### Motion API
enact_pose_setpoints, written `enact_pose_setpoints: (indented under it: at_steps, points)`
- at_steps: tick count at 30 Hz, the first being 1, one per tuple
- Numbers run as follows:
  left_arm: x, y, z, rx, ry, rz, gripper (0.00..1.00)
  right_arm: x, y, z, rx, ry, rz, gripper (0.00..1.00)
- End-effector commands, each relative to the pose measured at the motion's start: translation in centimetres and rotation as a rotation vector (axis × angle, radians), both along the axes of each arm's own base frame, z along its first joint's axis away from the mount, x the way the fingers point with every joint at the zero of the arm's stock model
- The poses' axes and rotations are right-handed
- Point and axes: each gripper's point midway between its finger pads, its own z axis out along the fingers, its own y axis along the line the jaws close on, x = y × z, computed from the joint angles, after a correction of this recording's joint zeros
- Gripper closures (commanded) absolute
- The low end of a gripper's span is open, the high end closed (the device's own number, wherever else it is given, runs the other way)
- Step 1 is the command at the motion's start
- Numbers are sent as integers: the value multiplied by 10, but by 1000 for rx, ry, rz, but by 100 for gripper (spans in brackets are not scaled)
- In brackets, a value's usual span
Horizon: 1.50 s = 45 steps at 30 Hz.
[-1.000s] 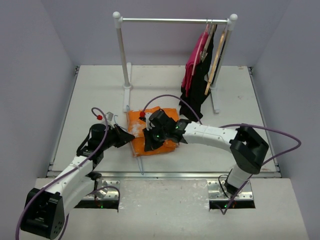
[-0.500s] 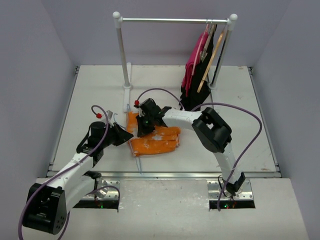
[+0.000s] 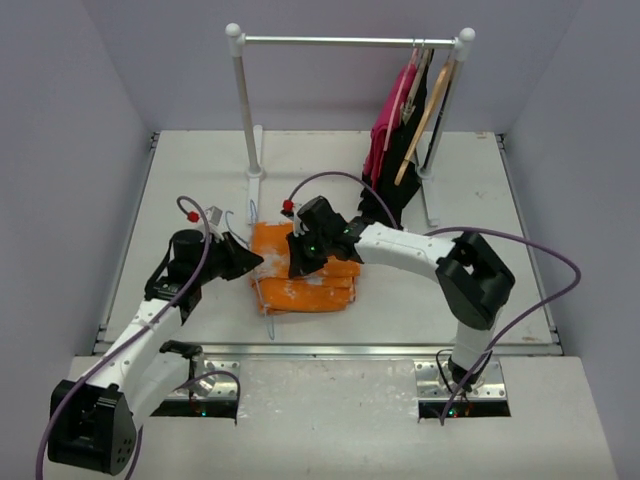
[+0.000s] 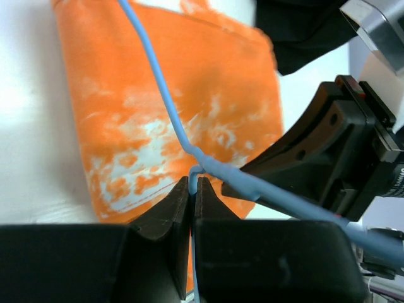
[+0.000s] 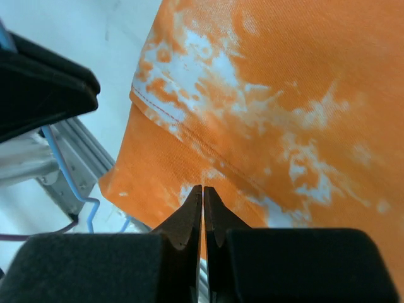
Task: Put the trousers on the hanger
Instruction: Place the trousers on the hanger, then place the hanger at the clothesline.
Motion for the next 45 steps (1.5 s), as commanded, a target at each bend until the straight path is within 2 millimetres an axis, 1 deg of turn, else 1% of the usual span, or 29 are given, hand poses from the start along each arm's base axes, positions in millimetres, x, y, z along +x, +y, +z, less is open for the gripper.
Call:
enact_pose_setpoints:
  at_steps: [1, 2, 4, 5, 6, 7, 9, 10, 11, 13, 14, 15, 17, 19, 22, 23, 26, 28, 29, 31, 32, 34, 36, 37, 38, 40, 41, 44, 45]
  points:
    - [25, -9, 84, 1, -202, -97, 100, 26, -30, 45, 40, -104, -84, 97]
    - [28, -10, 99, 9, -220, -107, 100, 29, -41, 44, 28, -110, -114, 96]
    - [27, -8, 108, 43, -200, -117, 100, 31, -52, 46, 20, -117, -136, 96]
    - [28, -7, 117, 57, -202, -124, 100, 31, -56, 48, 18, -121, -140, 95]
    - [28, -7, 128, 77, -196, -141, 100, 29, -57, 52, 25, -129, -129, 93]
    - [28, -7, 131, 83, -195, -146, 100, 28, -58, 53, 22, -129, -123, 92]
    - [27, -18, 159, 67, -219, -239, 100, 30, -56, 58, 26, -135, -113, 91]
    - [25, -23, 166, 59, -224, -274, 100, 31, -55, 60, 29, -141, -112, 90]
    - [23, -29, 178, 53, -242, -316, 100, 33, -54, 64, 33, -147, -117, 90]
    - [18, -40, 210, 61, -305, -387, 100, 37, -52, 73, 48, -159, -125, 90]
    - [17, -41, 209, 65, -300, -399, 100, 37, -53, 75, 54, -159, -125, 89]
    - [15, -49, 228, 65, -340, -429, 100, 40, -52, 82, 63, -169, -130, 89]
    - [11, -58, 253, 51, -394, -466, 100, 43, -52, 92, 79, -189, -137, 89]
    - [12, -63, 270, 44, -424, -468, 100, 45, -53, 103, 95, -208, -146, 88]
    - [16, -67, 283, 30, -469, -445, 100, 47, -57, 120, 117, -241, -171, 87]
    - [17, -69, 286, 20, -480, -440, 100, 47, -58, 126, 126, -250, -177, 86]
    - [20, -71, 279, -9, -459, -418, 100, 46, -59, 136, 145, -262, -177, 84]
    - [26, -72, 264, -20, -425, -403, 100, 40, -58, 136, 153, -247, -155, 84]
    - [27, -73, 254, -22, -405, -402, 100, 37, -59, 136, 160, -247, -148, 83]
    - [27, -74, 239, -33, -381, -401, 100, 31, -61, 131, 177, -247, -138, 75]
    - [27, -74, 243, -40, -397, -398, 100, 30, -61, 136, 189, -257, -137, 68]
    - [24, -74, 234, -51, -387, -395, 100, 30, -65, 136, 202, -283, -150, 44]
    - [23, -74, 229, -54, -374, -390, 100, 28, -64, 132, 198, -266, -138, 24]
    - [22, -74, 227, -54, -369, -387, 100, 26, -61, 131, 206, -254, -127, 17]
    - [20, -75, 223, -52, -364, -385, 100, 23, -60, 128, 209, -243, -123, 16]
    - [18, -79, 213, -57, -350, -382, 100, 21, -61, 122, 214, -238, -127, 15]
    - [17, -81, 211, -66, -349, -387, 100, 19, -60, 121, 223, -233, -124, 15]
    - [14, -85, 213, -87, -355, -385, 100, 13, -51, 119, 236, -220, -99, 15]
    - [14, -85, 218, -99, -363, -372, 100, 11, -47, 119, 236, -221, -92, 15]
